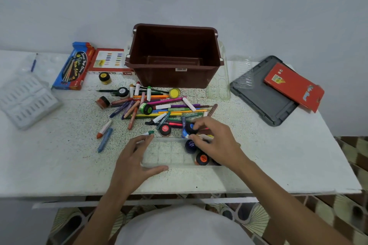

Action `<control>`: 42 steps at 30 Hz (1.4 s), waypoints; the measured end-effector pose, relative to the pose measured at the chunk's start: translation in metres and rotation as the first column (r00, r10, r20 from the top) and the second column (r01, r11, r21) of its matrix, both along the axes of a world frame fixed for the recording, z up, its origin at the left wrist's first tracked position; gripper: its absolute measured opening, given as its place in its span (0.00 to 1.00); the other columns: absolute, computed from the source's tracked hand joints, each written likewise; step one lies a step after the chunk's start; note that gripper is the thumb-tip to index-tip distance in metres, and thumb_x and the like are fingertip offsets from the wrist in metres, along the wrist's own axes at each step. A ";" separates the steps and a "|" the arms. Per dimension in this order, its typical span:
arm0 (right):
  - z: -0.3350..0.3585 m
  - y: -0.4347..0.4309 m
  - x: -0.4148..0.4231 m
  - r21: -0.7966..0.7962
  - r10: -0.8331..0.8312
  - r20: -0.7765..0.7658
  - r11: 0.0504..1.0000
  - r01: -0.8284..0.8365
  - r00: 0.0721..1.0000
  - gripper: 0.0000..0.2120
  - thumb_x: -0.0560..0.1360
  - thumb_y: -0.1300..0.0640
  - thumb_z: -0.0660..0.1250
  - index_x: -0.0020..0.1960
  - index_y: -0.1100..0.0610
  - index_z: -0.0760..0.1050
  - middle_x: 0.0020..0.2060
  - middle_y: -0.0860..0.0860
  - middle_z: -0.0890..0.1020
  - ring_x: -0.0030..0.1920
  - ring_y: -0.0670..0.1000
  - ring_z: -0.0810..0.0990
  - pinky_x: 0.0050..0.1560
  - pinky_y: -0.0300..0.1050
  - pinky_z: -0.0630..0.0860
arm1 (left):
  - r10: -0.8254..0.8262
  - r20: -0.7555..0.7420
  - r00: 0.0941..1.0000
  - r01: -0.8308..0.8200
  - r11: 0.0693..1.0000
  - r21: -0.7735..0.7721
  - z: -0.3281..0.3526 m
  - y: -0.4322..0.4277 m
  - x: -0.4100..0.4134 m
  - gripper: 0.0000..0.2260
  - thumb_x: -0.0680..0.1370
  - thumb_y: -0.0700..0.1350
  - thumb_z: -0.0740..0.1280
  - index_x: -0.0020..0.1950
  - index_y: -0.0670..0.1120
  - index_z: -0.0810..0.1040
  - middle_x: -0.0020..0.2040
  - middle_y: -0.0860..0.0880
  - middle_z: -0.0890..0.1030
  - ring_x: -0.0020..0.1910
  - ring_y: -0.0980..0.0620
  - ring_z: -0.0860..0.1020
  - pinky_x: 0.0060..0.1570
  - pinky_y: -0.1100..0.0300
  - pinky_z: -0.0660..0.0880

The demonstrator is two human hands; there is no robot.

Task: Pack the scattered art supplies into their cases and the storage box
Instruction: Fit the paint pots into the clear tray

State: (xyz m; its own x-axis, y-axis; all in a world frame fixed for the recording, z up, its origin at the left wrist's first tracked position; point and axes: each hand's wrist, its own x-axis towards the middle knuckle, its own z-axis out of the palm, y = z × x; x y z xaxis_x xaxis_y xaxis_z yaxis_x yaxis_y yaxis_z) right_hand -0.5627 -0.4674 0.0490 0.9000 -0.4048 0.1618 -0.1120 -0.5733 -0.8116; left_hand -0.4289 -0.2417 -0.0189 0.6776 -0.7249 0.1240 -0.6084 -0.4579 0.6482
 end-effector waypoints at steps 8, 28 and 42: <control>-0.023 0.014 -0.033 -0.289 0.159 -0.017 0.944 -0.157 0.987 0.08 0.75 0.59 0.72 0.53 0.59 0.78 0.58 0.51 0.81 0.59 0.45 0.76 0.61 0.28 0.66 | -0.002 0.006 1.000 0.002 1.000 0.007 -0.001 0.000 0.000 0.43 0.63 0.73 0.70 0.74 0.54 0.69 0.68 0.58 0.67 0.64 0.65 0.65 0.59 0.62 0.68; -0.055 0.019 -0.042 -0.535 0.147 -0.007 0.835 -0.128 0.989 0.10 0.76 0.53 0.68 0.56 0.53 0.80 0.56 0.49 0.80 0.54 0.53 0.73 0.55 0.47 0.71 | 0.003 0.016 1.000 -0.003 1.000 0.009 -0.002 0.000 0.001 0.44 0.62 0.75 0.66 0.74 0.55 0.68 0.69 0.59 0.66 0.65 0.63 0.67 0.59 0.61 0.70; -0.044 -0.002 -0.053 -0.449 0.019 -0.046 0.893 -0.038 0.999 0.18 0.74 0.48 0.70 0.61 0.53 0.78 0.62 0.49 0.75 0.62 0.51 0.71 0.62 0.45 0.70 | 0.004 0.235 0.972 0.002 1.000 -0.022 -0.004 0.001 -0.002 0.37 0.67 0.69 0.68 0.70 0.51 0.73 0.69 0.49 0.67 0.60 0.54 0.66 0.59 0.50 0.71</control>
State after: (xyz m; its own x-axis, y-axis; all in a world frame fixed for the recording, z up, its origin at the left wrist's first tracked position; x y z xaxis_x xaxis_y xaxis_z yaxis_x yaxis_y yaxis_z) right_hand -0.6156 -0.4691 0.0046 0.9196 -0.2711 0.2844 -0.1164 -0.8793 -0.4618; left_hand -0.4310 -0.2406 -0.0226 0.6283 -0.7195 0.2958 -0.7445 -0.4458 0.4969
